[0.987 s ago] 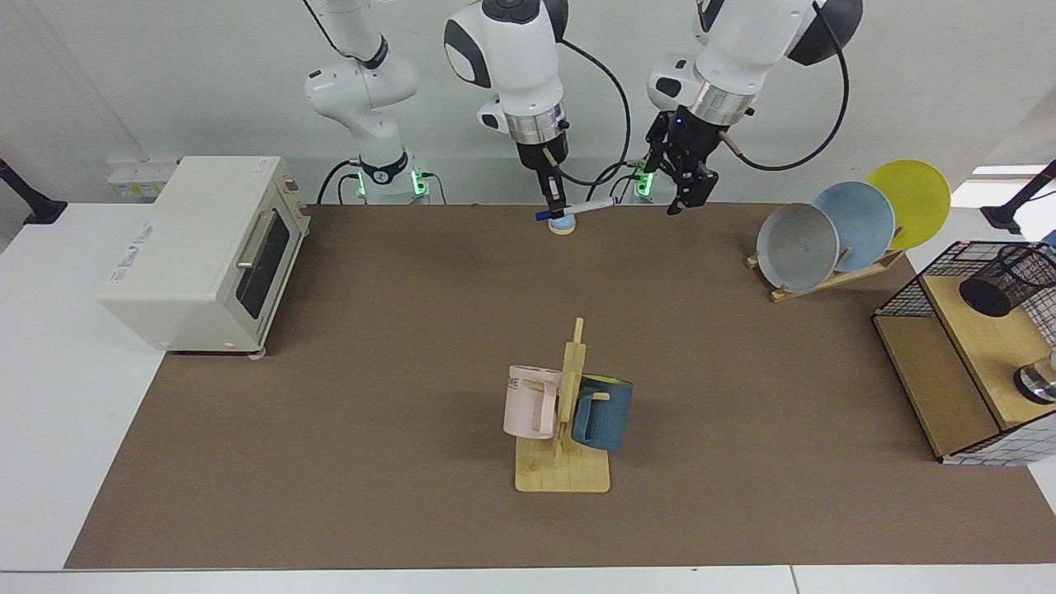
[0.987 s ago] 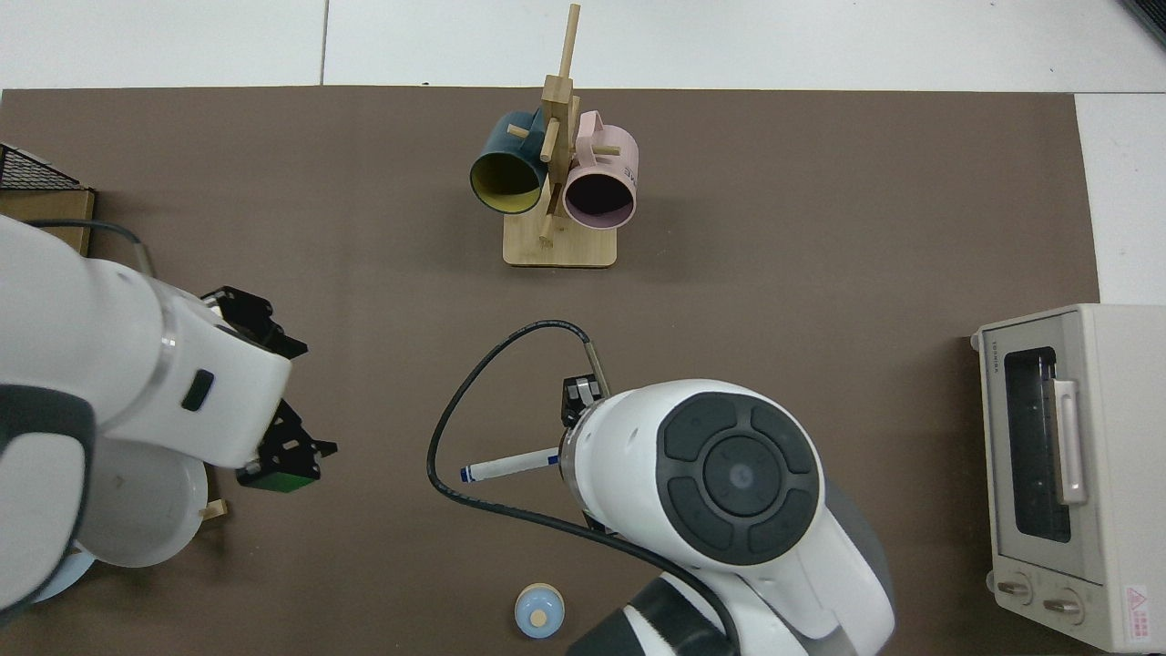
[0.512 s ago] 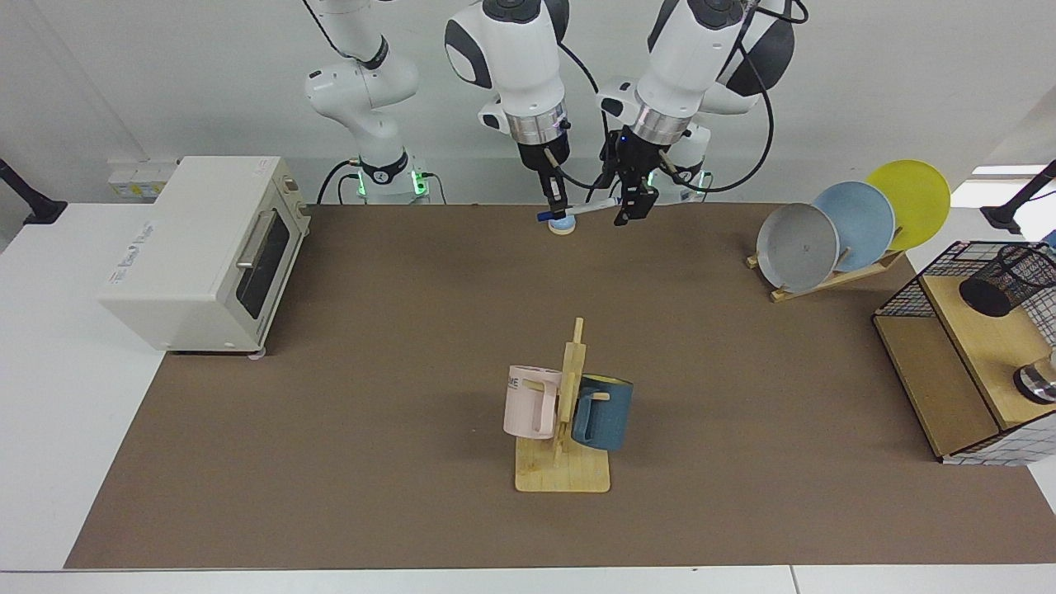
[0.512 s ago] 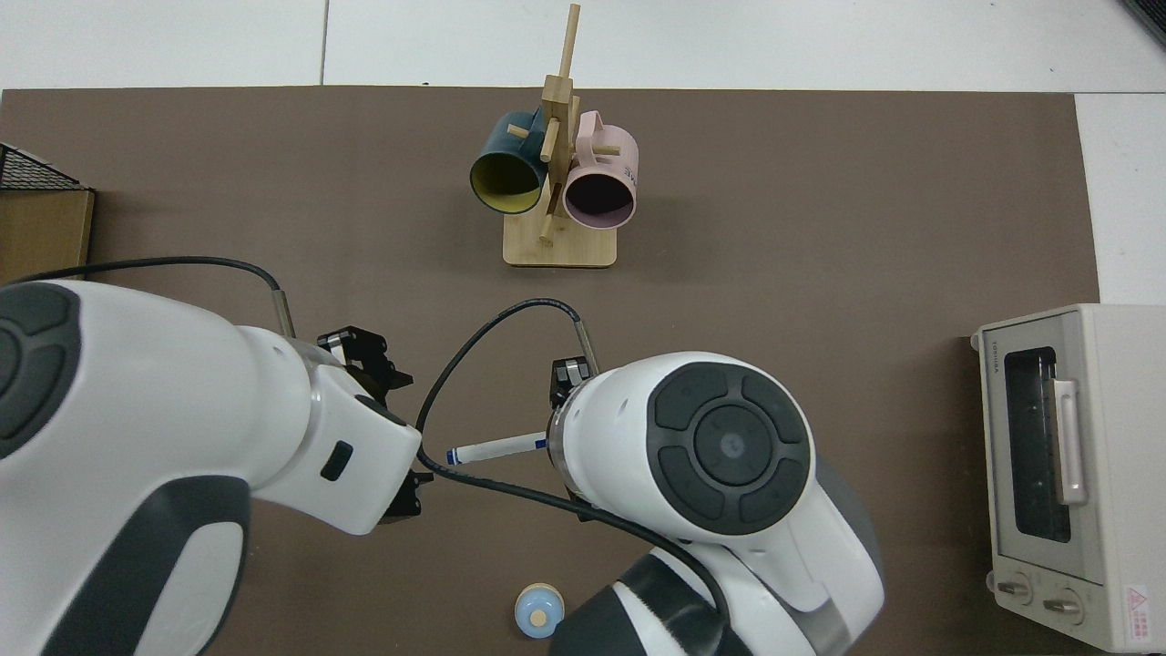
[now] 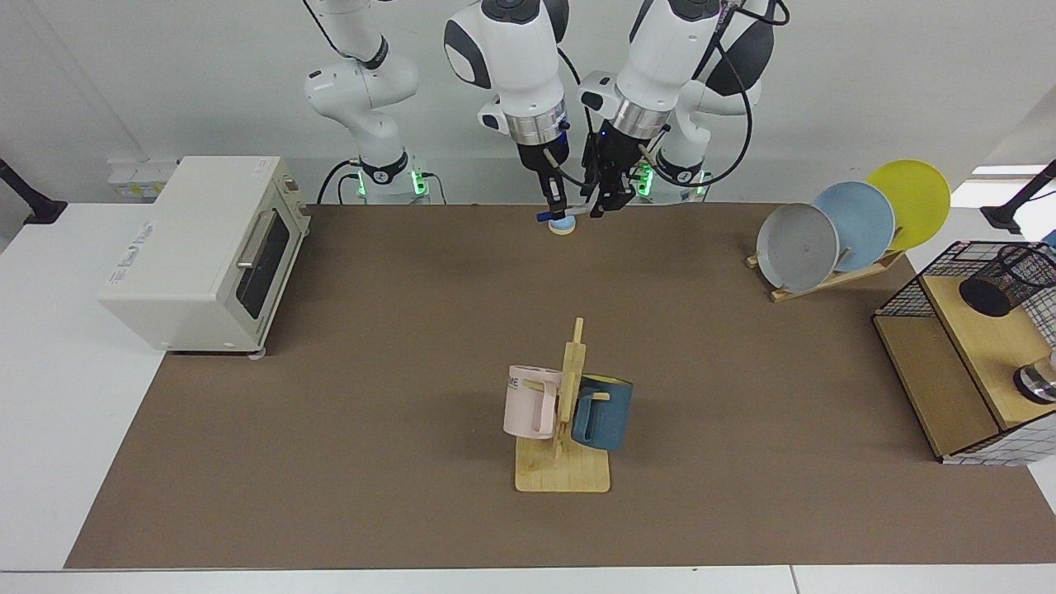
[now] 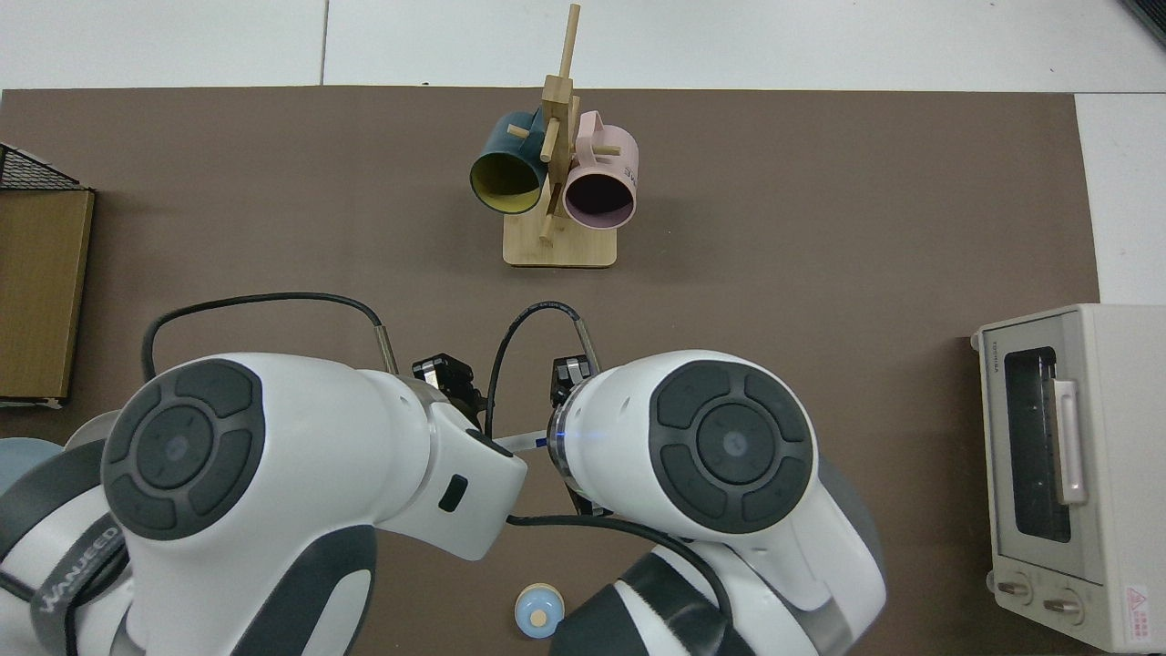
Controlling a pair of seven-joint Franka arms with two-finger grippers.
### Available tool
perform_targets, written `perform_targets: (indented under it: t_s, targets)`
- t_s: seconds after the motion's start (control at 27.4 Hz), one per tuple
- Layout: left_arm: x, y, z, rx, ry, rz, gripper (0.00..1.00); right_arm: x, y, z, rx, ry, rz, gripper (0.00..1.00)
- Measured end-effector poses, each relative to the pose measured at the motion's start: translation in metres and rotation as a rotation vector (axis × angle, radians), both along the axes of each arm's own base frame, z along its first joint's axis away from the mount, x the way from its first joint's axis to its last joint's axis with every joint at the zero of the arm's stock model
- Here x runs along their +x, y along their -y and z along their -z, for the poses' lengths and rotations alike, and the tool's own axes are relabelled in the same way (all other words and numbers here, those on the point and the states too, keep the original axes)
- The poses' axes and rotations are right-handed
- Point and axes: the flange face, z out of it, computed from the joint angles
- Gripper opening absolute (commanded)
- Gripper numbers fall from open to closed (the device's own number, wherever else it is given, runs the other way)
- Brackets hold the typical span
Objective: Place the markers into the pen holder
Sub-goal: 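Close the left gripper on the marker held by the right gripper, then carry the marker toward the white container while the right gripper withdraws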
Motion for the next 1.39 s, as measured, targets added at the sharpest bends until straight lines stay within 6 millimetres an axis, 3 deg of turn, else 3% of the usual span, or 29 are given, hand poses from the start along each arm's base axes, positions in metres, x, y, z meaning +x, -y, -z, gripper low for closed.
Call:
perform_targets:
  t_s: [0.44, 0.47, 0.51, 0.58, 0.95, 1.1, 1.24, 1.32, 1.39]
  targets:
    - [-0.001, 0.001, 0.001, 0.002, -0.014, -0.045, 0.46, 0.000, 0.000, 0.000, 0.000, 0.000, 0.000, 0.00]
    - [-0.001, 0.001, 0.001, 0.003, -0.015, -0.051, 0.44, 0.000, 0.000, 0.000, 0.000, 0.000, 0.001, 0.00]
    - [-0.001, 0.001, 0.001, 0.003, -0.017, -0.055, 0.34, 0.000, 0.000, 0.000, 0.000, 0.000, 0.001, 0.00]
    - [-0.001, 0.001, 0.002, 0.004, -0.019, -0.062, 0.00, 0.000, 0.000, 0.000, 0.000, 0.000, 0.001, 0.00]
    - [-0.001, 0.000, 0.003, 0.015, -0.021, -0.059, 0.00, 0.000, -0.001, 0.002, -0.003, -0.008, -0.003, 0.02]
    - [-0.001, 0.000, 0.003, 0.015, -0.020, -0.059, 0.00, 0.000, 0.000, 0.003, -0.002, -0.009, -0.002, 0.20]
    - [-0.002, 0.001, 0.003, 0.015, -0.022, -0.059, 0.00, 0.003, 0.002, 0.002, 0.005, -0.008, 0.007, 0.73]
    - [-0.002, 0.000, 0.005, 0.023, -0.028, -0.063, 0.00, 0.008, 0.009, 0.000, 0.008, -0.004, 0.020, 0.82]
    - [-0.002, -0.002, 0.006, 0.037, -0.029, -0.066, 0.00, 0.016, 0.018, -0.001, 0.009, 0.001, 0.028, 0.99]
